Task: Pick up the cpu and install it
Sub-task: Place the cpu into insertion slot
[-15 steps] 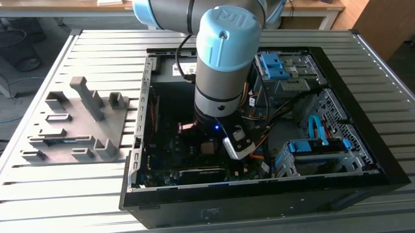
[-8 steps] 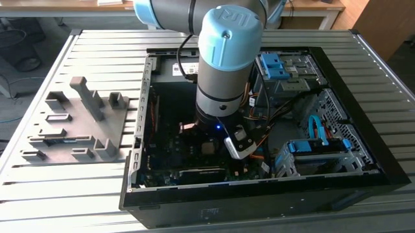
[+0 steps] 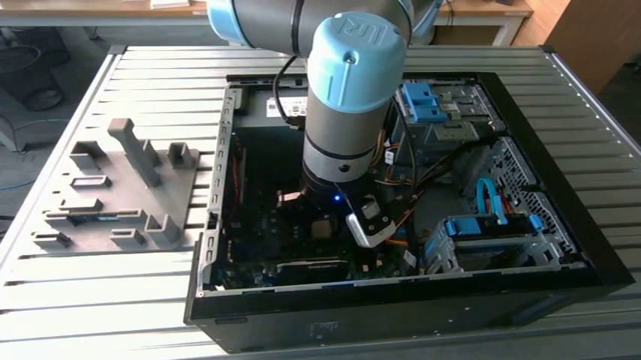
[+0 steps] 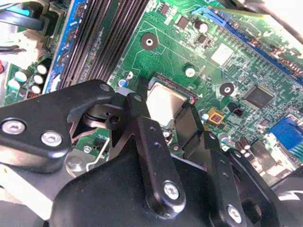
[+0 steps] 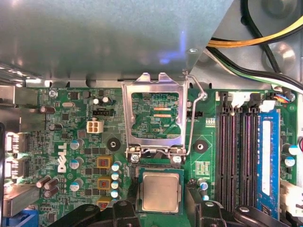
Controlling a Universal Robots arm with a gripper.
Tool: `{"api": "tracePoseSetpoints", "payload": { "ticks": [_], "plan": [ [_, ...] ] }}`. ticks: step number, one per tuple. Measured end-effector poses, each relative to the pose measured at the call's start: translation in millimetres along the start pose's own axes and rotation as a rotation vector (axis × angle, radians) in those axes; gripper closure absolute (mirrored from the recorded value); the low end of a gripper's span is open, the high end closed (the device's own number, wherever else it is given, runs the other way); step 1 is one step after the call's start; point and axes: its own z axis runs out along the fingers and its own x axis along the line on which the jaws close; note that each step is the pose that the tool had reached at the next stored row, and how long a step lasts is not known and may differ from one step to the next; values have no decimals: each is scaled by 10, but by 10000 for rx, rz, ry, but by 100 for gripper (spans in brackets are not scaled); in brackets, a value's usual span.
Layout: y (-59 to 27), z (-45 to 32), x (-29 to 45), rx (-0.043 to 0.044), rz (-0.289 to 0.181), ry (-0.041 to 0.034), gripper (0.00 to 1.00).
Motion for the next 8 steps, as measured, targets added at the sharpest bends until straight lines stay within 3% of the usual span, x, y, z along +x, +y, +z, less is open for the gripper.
{"api": "tracePoseSetpoints", "payload": {
  "ticks": [8],
  "plan": [
    [1, 5, 49, -4, 0, -9, 49]
  ]
}}
